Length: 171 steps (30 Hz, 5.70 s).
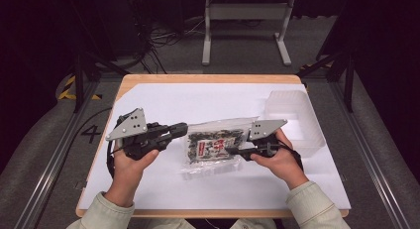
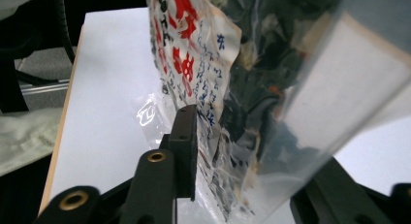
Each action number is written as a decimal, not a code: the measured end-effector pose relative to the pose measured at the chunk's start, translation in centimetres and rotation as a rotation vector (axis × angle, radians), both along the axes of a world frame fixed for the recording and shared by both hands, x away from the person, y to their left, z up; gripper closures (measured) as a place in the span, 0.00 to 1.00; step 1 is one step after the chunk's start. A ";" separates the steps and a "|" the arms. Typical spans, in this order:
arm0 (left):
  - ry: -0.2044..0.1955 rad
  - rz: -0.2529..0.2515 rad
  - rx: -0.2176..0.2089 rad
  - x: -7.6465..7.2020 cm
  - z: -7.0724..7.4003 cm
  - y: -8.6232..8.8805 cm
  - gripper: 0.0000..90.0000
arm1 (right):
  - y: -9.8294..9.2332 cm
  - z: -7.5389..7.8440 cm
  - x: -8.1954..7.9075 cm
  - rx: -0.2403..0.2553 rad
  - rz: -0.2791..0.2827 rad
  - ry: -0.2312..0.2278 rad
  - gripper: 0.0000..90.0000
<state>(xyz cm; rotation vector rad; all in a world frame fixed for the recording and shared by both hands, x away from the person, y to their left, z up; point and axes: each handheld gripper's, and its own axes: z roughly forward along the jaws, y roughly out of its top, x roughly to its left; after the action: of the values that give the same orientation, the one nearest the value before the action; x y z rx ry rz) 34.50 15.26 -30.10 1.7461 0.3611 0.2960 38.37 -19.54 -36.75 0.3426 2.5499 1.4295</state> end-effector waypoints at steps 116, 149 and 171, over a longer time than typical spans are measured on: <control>0.229 0.303 0.023 1.5 -12.7 8.8 0.20 | -14.2 11.1 2.1 0.055 -0.549 -0.081 0.84; 0.227 0.298 0.026 1.5 -12.6 8.7 0.20 | -17.7 8.2 1.6 0.065 -0.674 -0.051 0.85; 0.230 0.301 0.032 1.5 -12.7 8.7 0.20 | -18.7 5.9 1.7 0.034 -0.725 -0.015 0.84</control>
<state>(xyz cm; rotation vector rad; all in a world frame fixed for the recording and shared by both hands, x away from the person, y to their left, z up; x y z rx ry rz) 35.98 23.95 -42.76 1.7604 0.7938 0.3177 40.08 -38.26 -30.87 1.1117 2.0390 1.1651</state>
